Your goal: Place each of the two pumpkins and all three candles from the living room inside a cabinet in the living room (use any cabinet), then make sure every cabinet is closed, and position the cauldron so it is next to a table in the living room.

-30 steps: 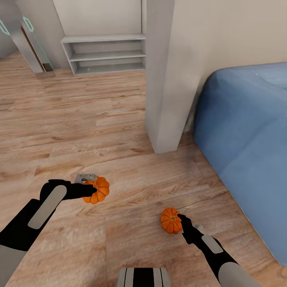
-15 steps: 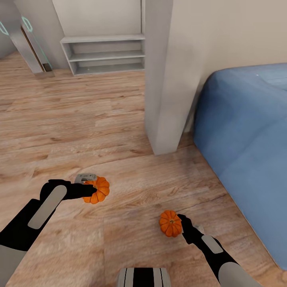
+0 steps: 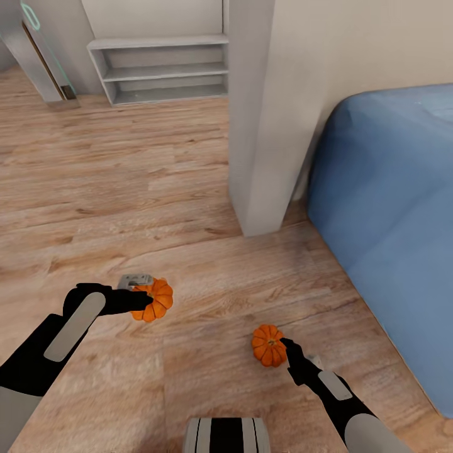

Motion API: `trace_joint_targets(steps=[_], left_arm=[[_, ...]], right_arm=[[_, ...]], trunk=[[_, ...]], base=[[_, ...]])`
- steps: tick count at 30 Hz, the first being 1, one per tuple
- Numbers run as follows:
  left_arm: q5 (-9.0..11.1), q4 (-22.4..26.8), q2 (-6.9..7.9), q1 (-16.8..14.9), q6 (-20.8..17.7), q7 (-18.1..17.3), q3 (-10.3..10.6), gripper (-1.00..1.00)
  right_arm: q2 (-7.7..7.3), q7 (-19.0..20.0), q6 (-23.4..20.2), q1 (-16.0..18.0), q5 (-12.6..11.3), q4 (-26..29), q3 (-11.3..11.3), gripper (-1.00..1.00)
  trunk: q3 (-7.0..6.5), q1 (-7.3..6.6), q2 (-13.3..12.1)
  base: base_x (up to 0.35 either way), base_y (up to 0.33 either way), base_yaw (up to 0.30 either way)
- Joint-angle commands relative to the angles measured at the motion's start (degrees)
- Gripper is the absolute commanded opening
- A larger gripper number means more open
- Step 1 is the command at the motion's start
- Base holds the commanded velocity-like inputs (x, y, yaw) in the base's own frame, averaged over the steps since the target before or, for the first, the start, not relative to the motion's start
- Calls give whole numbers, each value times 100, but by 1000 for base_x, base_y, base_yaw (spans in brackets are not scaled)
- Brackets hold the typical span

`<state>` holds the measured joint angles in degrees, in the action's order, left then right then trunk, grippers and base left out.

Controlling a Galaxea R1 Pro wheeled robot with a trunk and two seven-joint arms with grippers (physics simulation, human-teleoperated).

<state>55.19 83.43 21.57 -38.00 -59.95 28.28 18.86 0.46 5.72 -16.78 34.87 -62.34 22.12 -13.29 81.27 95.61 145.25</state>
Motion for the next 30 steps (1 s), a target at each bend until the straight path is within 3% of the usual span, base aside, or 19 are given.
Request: trace_joint_targets(steps=[1,5,12,25,30], left_arm=[[54,6,5,-6,-5,64,12,-100],[54,6,5,-6,-5,64,12,-100],[54,6,5,-4,-5,64,12,-100],[54,6,5,-6,-5,64,12,-100],[54,6,5,-5,-5,64,9,-100]], right_arm=[[5,8,-33,2,-15,4,-42,100],[6,8,-34,2,-15,10,-42,100],[6,8,-36,2,-15,11,-42,100],[6,8,-36,10,-15,12,-34,100],[6,8,-36,11,-15,12,100,100]], trunk=[[26,1,3],[26,1,3],[182,19,13],[226,24,15],[270,29,18]], base=[[0,0,0],[0,0,0],[0,0,0],[0,0,0],[0,0,0]])
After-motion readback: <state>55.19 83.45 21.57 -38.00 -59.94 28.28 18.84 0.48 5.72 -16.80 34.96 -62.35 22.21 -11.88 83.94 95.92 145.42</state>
